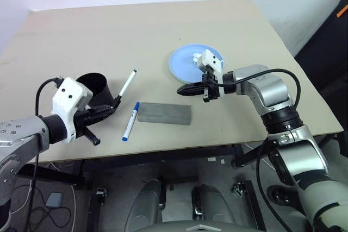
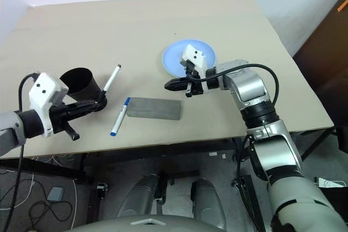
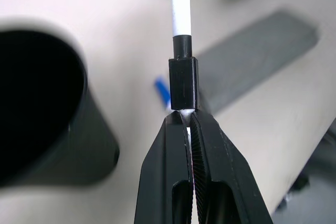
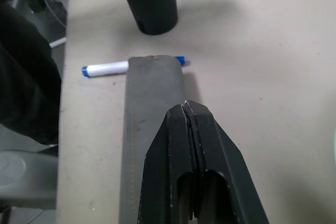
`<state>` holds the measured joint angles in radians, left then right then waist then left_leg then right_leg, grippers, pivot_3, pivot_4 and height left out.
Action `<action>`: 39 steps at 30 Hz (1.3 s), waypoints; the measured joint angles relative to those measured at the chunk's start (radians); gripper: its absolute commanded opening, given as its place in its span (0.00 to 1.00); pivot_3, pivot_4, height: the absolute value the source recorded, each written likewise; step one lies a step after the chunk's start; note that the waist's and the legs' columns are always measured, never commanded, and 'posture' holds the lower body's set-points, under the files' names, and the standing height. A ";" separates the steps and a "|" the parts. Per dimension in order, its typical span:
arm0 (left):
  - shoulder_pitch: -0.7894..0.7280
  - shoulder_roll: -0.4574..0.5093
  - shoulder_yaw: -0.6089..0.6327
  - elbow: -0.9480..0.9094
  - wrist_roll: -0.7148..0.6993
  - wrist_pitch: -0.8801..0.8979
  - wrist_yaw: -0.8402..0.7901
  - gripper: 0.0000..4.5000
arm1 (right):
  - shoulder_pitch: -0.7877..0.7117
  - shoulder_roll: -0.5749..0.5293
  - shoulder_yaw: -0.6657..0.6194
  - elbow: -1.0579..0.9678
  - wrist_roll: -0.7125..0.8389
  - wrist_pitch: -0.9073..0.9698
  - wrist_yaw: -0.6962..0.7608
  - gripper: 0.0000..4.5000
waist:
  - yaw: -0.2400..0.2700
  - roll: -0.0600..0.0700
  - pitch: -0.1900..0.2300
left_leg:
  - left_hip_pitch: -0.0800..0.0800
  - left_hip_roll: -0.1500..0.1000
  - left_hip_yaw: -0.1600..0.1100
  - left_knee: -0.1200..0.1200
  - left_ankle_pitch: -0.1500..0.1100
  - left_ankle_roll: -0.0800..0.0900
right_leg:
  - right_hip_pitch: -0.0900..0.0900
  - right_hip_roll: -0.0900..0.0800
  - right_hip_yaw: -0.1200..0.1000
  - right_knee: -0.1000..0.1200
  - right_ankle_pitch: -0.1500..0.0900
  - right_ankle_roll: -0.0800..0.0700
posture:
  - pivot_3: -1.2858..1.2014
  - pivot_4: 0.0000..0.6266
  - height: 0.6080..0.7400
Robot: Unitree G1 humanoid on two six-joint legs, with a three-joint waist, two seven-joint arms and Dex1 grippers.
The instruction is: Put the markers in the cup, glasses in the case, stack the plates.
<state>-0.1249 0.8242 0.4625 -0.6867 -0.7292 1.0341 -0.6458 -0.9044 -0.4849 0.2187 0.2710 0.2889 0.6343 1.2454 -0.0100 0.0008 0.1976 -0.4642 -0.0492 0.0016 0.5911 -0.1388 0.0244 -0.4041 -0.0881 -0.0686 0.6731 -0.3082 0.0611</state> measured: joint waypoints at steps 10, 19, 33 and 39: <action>-0.144 -0.209 0.041 0.129 0.033 -0.406 0.055 0.00 | 0.020 -0.012 -0.034 -0.004 0.012 -0.012 -0.022 0.00 | 0.001 -0.001 0.000 | 0.001 0.000 0.000 0.002 0.000 0.000 | 0.007 0.001 -0.001 0.000 0.001 0.001 | 0.52 0.24 0.79; -0.153 -0.235 0.073 0.321 0.169 -0.649 0.131 0.00 | 0.030 -0.013 -0.108 -0.035 0.091 0.008 -0.026 0.00 | 0.001 -0.001 0.000 | 0.001 0.000 0.000 0.003 0.000 0.001 | 0.007 0.001 -0.001 0.000 0.002 0.003 | 0.52 0.24 0.79; -0.082 -0.291 0.022 0.341 0.149 -0.683 0.148 0.00 | 0.074 -0.073 -0.153 -0.160 0.192 0.083 -0.020 0.00 | -0.001 -0.001 0.000 | 0.001 0.001 0.000 0.003 0.000 0.001 | 0.007 0.001 -0.001 -0.002 0.002 0.003 | 0.52 0.24 0.79; -0.056 -0.291 0.021 0.341 0.136 -0.668 0.152 0.00 | 0.072 -0.074 -0.199 -0.197 0.283 0.134 -0.022 0.00 | 0.000 -0.001 0.000 | 0.001 0.001 0.000 0.003 -0.001 0.002 | 0.007 0.001 -0.001 -0.002 0.002 0.003 | 0.52 0.24 0.79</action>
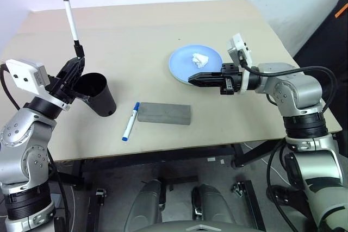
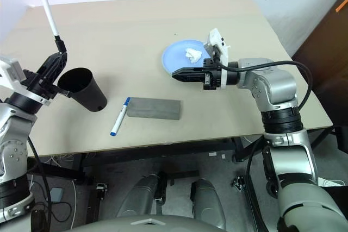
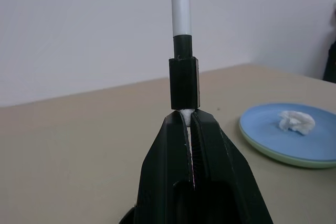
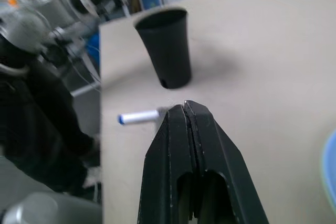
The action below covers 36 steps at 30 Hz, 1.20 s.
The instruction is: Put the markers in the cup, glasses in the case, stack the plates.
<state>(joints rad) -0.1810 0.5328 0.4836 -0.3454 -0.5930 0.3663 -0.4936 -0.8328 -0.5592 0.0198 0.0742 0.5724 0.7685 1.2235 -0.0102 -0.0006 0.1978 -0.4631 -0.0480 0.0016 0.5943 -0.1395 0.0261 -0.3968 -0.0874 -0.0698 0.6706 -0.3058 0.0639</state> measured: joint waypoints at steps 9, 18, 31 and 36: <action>0.021 -0.003 0.000 0.013 -0.007 0.000 0.013 0.00 | 0.000 0.000 -0.033 -0.013 0.034 -0.019 -0.012 0.00 | 0.000 0.000 0.000 | 0.000 0.000 0.000 0.000 -0.001 0.001 | 0.000 0.000 0.000 -0.003 0.000 0.000 | 0.52 0.24 0.79; 0.033 -0.003 -0.001 0.019 -0.030 0.009 0.013 0.30 | 0.000 0.000 -0.025 -0.012 0.027 -0.056 -0.022 0.00 | 0.000 0.000 0.000 | 0.000 0.000 0.000 0.000 -0.001 0.001 | 0.000 0.000 0.000 -0.003 0.000 0.000 | 0.52 0.24 0.79; 0.074 0.004 0.002 -0.001 -0.049 0.019 0.014 0.83 | -0.014 0.003 0.006 0.034 -0.001 -0.099 -0.017 0.00 | -0.001 0.000 0.000 | 0.000 0.000 0.000 0.000 -0.001 0.002 | -0.001 0.000 0.000 -0.004 0.000 0.000 | 0.52 0.24 0.79; 0.092 0.006 0.003 -0.020 -0.063 0.021 0.015 0.83 | -0.025 0.007 0.007 0.051 -0.001 -0.109 -0.010 0.00 | -0.001 0.000 0.000 | 0.000 0.000 0.000 0.000 -0.002 0.002 | -0.001 0.000 0.000 -0.004 0.000 0.000 | 0.52 0.24 0.79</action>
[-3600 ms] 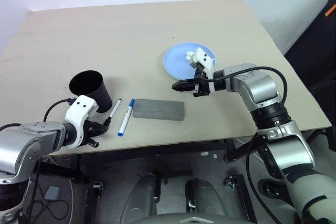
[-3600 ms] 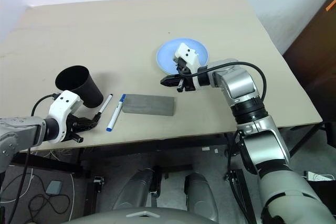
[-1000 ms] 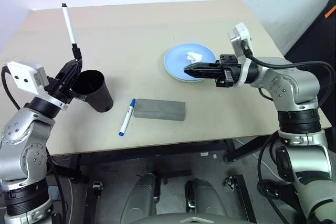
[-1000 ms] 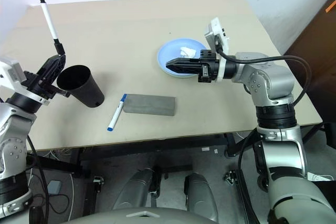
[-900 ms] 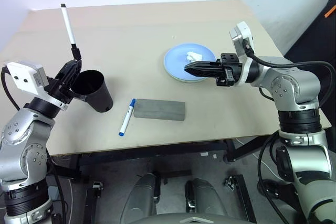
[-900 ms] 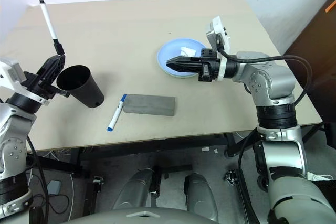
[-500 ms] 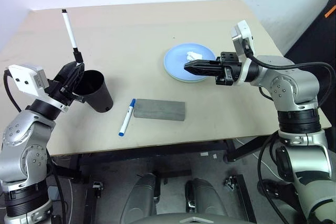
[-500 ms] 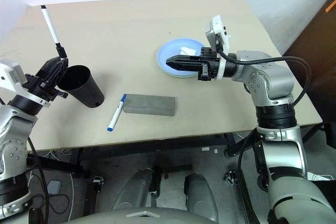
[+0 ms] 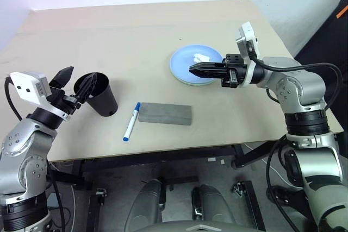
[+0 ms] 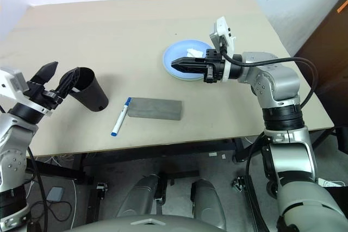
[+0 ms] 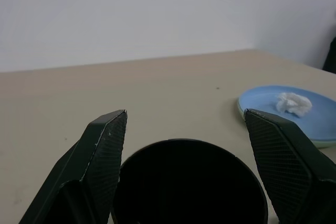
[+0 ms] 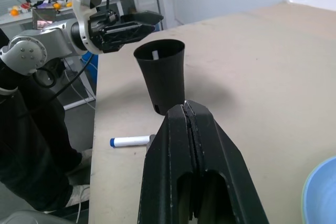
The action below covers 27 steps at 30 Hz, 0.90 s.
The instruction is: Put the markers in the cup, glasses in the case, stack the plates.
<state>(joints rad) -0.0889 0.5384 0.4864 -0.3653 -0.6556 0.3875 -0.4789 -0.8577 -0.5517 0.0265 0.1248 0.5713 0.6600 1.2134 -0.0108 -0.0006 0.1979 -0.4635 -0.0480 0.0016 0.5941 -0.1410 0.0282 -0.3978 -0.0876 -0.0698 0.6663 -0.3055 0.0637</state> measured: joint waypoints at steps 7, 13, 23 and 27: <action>0.041 0.104 0.051 -0.075 -0.101 0.077 -0.045 0.83 | -0.016 0.001 0.009 0.022 -0.008 0.010 0.003 0.00 | -0.002 0.000 0.000 | 0.000 0.000 0.000 -0.001 0.000 0.000 | -0.001 0.000 0.000 -0.001 -0.001 -0.002 | 0.52 0.24 0.79; 0.174 0.292 0.164 -0.233 -0.333 0.320 -0.049 0.83 | -0.021 0.002 0.018 0.049 -0.012 0.011 0.014 0.00 | -0.004 0.000 0.001 | -0.001 0.000 0.000 -0.002 0.000 0.000 | -0.003 0.000 0.001 -0.001 -0.002 -0.003 | 0.52 0.24 0.79; 0.236 0.577 0.282 -0.287 -0.755 0.658 0.199 0.83 | -0.042 0.000 0.021 0.096 -0.039 -0.017 0.037 0.00 | -0.001 0.001 0.001 | -0.001 0.000 0.001 -0.004 0.000 0.000 | -0.005 0.000 0.002 -0.001 -0.002 -0.003 | 0.52 0.24 0.79; 0.210 0.668 0.218 -0.293 -0.847 0.698 0.321 0.83 | -0.042 -0.006 0.021 0.097 -0.048 -0.026 0.038 0.00 | -0.002 0.001 0.001 | -0.001 0.000 0.004 -0.006 0.000 0.000 | -0.007 0.000 0.004 -0.001 -0.002 -0.003 | 0.52 0.24 0.79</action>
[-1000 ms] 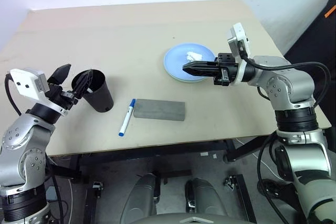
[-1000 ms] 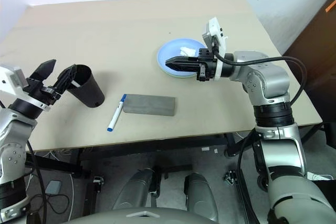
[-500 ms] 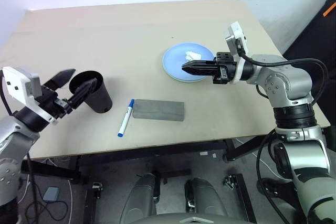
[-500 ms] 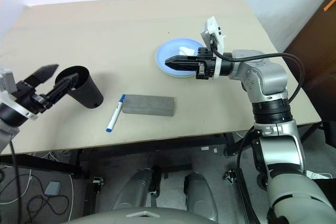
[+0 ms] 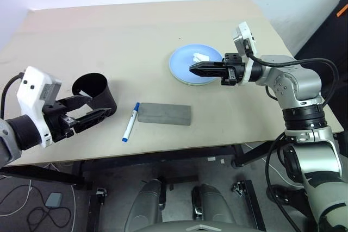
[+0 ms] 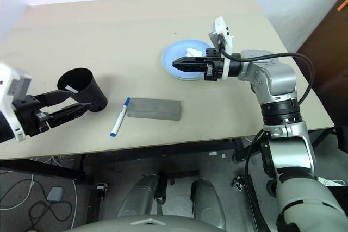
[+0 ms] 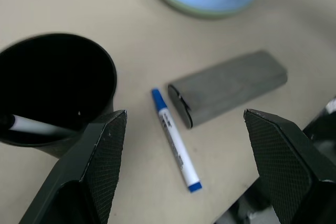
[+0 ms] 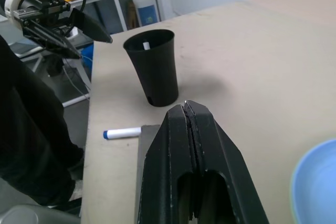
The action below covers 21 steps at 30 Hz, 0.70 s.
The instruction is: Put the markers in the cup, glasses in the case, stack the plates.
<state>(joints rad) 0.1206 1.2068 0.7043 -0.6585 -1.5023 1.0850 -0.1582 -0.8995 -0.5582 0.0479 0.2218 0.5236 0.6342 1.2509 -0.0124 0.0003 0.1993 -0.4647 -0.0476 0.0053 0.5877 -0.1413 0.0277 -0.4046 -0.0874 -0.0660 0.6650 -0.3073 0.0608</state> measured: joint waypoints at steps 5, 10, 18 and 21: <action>-0.057 0.071 -0.138 0.058 -0.145 0.014 0.181 0.83 | 0.001 -0.020 -0.004 0.000 -0.004 -0.002 -0.001 0.00 | 0.000 0.000 0.000 | 0.000 0.000 0.001 -0.001 0.000 0.000 | -0.001 0.000 0.001 0.000 0.000 0.000 | 0.52 0.24 0.79; -0.149 0.070 -0.297 0.072 -0.203 -0.032 0.305 0.83 | 0.002 -0.027 -0.007 -0.002 -0.007 -0.002 -0.007 0.00 | 0.001 0.000 0.000 | 0.000 0.000 0.003 -0.001 0.000 0.000 | -0.001 0.000 0.003 0.000 0.000 0.000 | 0.52 0.24 0.79; -0.321 0.002 -0.564 0.121 -0.184 -0.042 0.473 0.83 | 0.006 -0.035 -0.015 -0.005 -0.008 -0.004 -0.018 0.00 | 0.003 -0.001 0.000 | -0.001 0.000 0.005 0.000 0.000 0.000 | 0.001 0.000 0.003 0.000 0.001 0.001 | 0.52 0.24 0.79; -0.384 -0.025 -0.629 0.144 -0.146 -0.025 0.514 0.83 | 0.010 -0.040 -0.016 -0.010 -0.008 -0.004 -0.021 0.00 | 0.004 -0.001 0.000 | -0.001 0.000 0.005 0.001 0.000 0.000 | 0.002 0.000 0.003 0.000 0.001 0.001 | 0.52 0.24 0.79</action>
<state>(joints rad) -0.2637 1.1819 0.0756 -0.5148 -1.6486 1.0597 0.3556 -0.8890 -0.5982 0.0314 0.2119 0.5157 0.6305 1.2299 -0.0085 -0.0011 0.1994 -0.4657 -0.0474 0.0100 0.5892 -0.1411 0.0279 -0.4024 -0.0877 -0.0626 0.6653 -0.3064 0.0620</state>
